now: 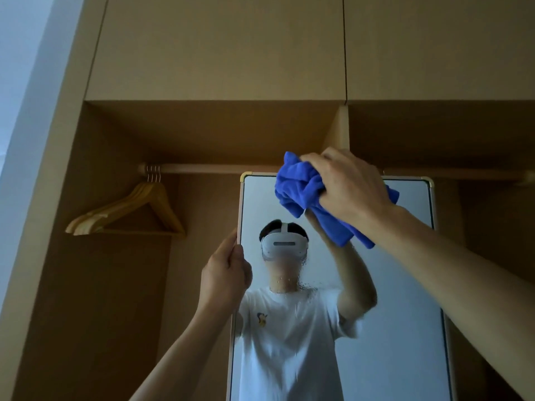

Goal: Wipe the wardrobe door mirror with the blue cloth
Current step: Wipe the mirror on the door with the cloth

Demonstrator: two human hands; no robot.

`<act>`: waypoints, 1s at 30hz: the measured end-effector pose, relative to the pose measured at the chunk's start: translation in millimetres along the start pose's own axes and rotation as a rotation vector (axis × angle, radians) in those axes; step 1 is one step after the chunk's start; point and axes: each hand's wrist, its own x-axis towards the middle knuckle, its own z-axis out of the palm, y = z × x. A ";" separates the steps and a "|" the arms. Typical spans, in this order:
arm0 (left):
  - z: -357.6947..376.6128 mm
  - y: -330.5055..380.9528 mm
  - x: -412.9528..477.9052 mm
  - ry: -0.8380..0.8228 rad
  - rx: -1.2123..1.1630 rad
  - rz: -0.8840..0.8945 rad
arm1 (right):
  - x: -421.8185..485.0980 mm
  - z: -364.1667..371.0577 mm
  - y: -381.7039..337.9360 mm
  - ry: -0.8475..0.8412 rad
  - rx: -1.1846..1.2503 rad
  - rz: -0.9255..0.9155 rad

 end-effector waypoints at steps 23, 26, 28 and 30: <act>14.0 -2.9 -3.5 0.135 0.136 0.026 | -33.5 -11.1 34.2 -0.011 0.005 -0.009; 15.0 -2.1 -5.2 0.152 0.135 0.026 | -27.4 -14.8 46.2 -0.022 0.003 0.048; 15.2 -1.4 -7.5 0.156 0.143 0.027 | -29.9 -13.1 47.6 -0.030 0.022 0.073; 14.8 -1.1 -9.0 0.158 0.145 0.023 | -36.3 -10.2 45.9 -0.033 0.039 0.068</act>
